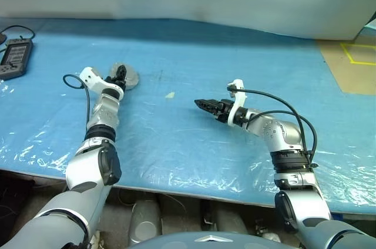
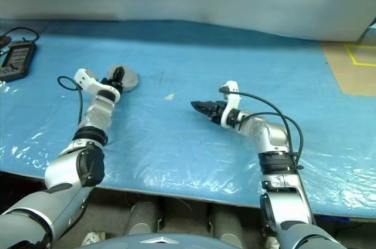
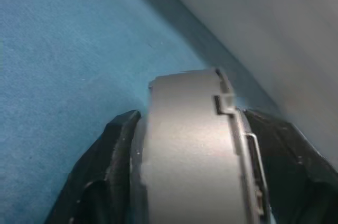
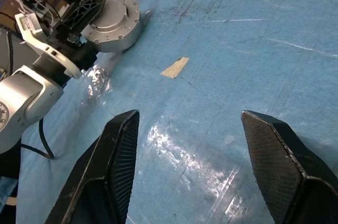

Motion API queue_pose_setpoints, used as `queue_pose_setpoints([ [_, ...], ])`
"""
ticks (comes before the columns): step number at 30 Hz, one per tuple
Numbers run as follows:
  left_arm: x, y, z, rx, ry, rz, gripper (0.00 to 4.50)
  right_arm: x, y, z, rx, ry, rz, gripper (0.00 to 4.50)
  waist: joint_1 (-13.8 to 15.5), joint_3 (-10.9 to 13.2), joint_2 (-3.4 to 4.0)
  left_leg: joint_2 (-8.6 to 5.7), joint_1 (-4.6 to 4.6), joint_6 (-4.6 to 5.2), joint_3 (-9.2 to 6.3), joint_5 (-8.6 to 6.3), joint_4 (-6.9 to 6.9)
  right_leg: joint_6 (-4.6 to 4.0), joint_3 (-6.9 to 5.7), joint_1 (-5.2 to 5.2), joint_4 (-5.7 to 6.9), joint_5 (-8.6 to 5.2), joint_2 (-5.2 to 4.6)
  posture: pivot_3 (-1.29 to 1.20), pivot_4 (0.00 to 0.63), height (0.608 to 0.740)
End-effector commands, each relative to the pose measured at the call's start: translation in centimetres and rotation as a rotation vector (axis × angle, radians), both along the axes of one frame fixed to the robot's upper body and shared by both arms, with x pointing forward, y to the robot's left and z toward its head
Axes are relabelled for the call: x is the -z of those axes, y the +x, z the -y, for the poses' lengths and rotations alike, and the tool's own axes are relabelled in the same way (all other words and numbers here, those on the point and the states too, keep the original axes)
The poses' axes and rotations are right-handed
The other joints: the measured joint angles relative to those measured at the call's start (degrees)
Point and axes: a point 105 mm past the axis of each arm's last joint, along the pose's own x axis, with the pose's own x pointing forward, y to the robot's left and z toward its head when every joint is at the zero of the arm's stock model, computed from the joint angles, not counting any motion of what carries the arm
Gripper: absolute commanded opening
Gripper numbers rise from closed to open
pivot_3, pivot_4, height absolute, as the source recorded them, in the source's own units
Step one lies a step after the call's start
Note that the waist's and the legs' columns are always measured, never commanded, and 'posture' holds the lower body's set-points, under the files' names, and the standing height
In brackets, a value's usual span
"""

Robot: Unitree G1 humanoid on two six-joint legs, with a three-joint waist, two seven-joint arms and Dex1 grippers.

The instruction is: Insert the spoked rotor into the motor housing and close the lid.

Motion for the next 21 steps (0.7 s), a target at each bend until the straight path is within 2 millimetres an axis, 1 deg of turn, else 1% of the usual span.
queue_pose_setpoints([
  [1, -2.0, -0.5, -3.1, -0.124, 0.121, 0.06, 4.45, -1.0, 0.1, 0.1, -0.001, 0.003, 0.051, 3.21, -0.05, 0.0, 0.0, 0.01, -0.01, 0.0, -0.05, 0.0, 0.03, -0.01, -0.04, 0.03, 0.0, 0.0, 0.0, 0.0, 0.15, 0.74],
  [3, -2.5, -1.0, -4.4, -0.167, 0.126, 0.092, 4.45, -0.9, 0.2, 0.1, 0.001, -0.002, 0.049, 3.21, -0.11, 0.0, 0.0, 0.02, -0.01, 0.0, -0.15, 0.0, 0.06, -0.03, -0.13, 0.07, 0.02, 0.0, 0.01, 0.0, 0.15, 0.74],
  [5, -3.3, -1.7, -6.0, -0.224, 0.149, 0.134, 4.45, -0.8, 0.4, 0.1, 0.009, -0.005, 0.041, 3.21, -0.01, 0.0, 0.0, 0.02, -0.02, -0.01, -0.22, 0.0, 0.07, -0.04, -0.19, 0.09, 0.02, -0.01, 0.01, 0.0, 0.15, 0.74],
  [7, -4.1, -2.1, -7.1, -0.262, 0.188, 0.166, 4.45, -0.8, 0.5, 0.1, 0.011, -0.008, 0.039, 3.21, 0.03, 0.0, 0.0, 0.01, -0.02, -0.01, -0.31, 0.0, 0.1, -0.06, -0.26, 0.17, 0.02, -0.02, -0.01, 0.0, 0.15, 0.74],
  [9, -5.3, -2.6, -7.8, -0.288, 0.258, 0.21, 4.45, -0.9, 0.6, 0.1, 0.015, -0.013, 0.054, 3.21, 0.05, 0.0, 0.0, 0.0, -0.01, -0.01, -0.38, 0.0, 0.11, -0.24, -0.32, 0.23, 0.02, -0.13, -0.07, 0.0, 0.15, 0.74],
  [10, -6.0, -2.7, -7.7, -0.283, 0.293, 0.244, 4.45, -1.0, 0.7, 0.2, 0.022, -0.021, 0.071, 3.21, 0.06, 0.0, 0.0, 0.01, -0.01, -0.01, -0.41, 0.0, 0.11, -0.24, -0.33, 0.25, 0.01, -0.13, -0.08, 0.0, 0.15, 0.74],
  [12, -7.7, -2.9, -6.3, -0.219, 0.397, 0.341, 4.45, -1.4, 1.1, 0.6, 0.054, -0.045, 0.142, 3.21, 0.05, 0.0, 0.0, 0.04, -0.01, -0.01, -0.47, 0.0, 0.12, -0.25, -0.37, 0.27, 0.01, -0.14, -0.12, 0.0, 0.15, 0.74],
  [13, -8.3, -3.0, -5.2, -0.171, 0.435, 0.391, 4.45, -1.5, 1.4, 0.9, 0.073, -0.058, 0.18, 3.21, 0.15, 0.0, 0.0, 0.07, -0.02, -0.01, -0.47, 0.0, 0.12, -0.25, -0.39, 0.27, 0.02, -0.14, -0.16, 0.0, 0.15, 0.74],
  [15, -9.2, -3.1, -2.2, -0.023, 0.473, 0.487, 4.45, -2.1, 1.8, 1.6, 0.119, -0.078, 0.27, 3.21, 0.3, 0.0, 0.0, 0.04, -0.03, -0.01, -0.5, 0.0, 0.12, -0.25, -0.48, 0.3, 0.03, -0.15, -0.29, 0.0, 0.15, 0.74],
  [16, -9.2, -3.3, -0.1, 0.093, 0.487, 0.522, 4.45, -2.3, 2.0, 2.1, 0.145, -0.1, 0.315, 3.21, 0.33, 0.0, 0.0, -0.02, -0.03, -0.01, -0.49, 0.0, 0.12, -0.25, -0.49, 0.33, 0.03, -0.15, -0.36, 0.0, 0.15, 0.74],
  [17, -8.8, -3.7, 2.1, 0.226, 0.506, 0.547, 4.45, -2.5, 2.2, 2.7, 0.164, -0.122, 0.35, 3.21, 0.35, 0.0, 0.0, -0.05, -0.03, -0.01, -0.49, 0.0, 0.12, -0.26, -0.48, 0.34, 0.03, -0.15, -0.4, 0.0, 0.15, 0.74],
  [18, -8.0, -4.3, 4.5, 0.371, 0.552, 0.557, 4.45, -2.7, 2.4, 3.3, 0.174, -0.133, 0.379, 3.21, 0.34, 0.0, 0.0, -0.09, -0.03, -0.01, -0.49, 0.0, 0.12, -0.26, -0.48, 0.35, 0.03, -0.15, -0.47, 0.0, 0.15, 0.74],
  [19, -7.0, -4.9, 6.3, 0.487, 0.607, 0.552, 4.45, -2.9, 2.5, 3.9, 0.183, -0.147, 0.401, 3.21, 0.27, 0.0, 0.0, -0.14, -0.02, 0.0, -0.47, 0.0, 0.12, -0.26, -0.46, 0.36, 0.03, -0.15, -0.5, 0.0, 0.15, 0.74],
  [20, -5.8, -5.5, 7.7, 0.586, 0.656, 0.536, 4.45, -2.9, 2.6, 4.5, 0.181, -0.171, 0.42, 3.21, 0.22, 0.0, 0.0, -0.16, -0.01, 0.0, -0.45, 0.0, 0.12, -0.27, -0.45, 0.36, 0.03, -0.16, -0.52, 0.0, 0.15, 0.74],
  [21, -4.9, -6.0, 8.7, 0.655, 0.689, 0.522, 4.45, -2.9, 2.6, 5.0, 0.171, -0.194, 0.441, 3.21, 0.1, 0.0, 0.0, -0.17, 0.0, 0.0, -0.45, 0.0, 0.12, -0.27, -0.44, 0.36, 0.02, -0.16, -0.52, 0.0, 0.15, 0.74],
])
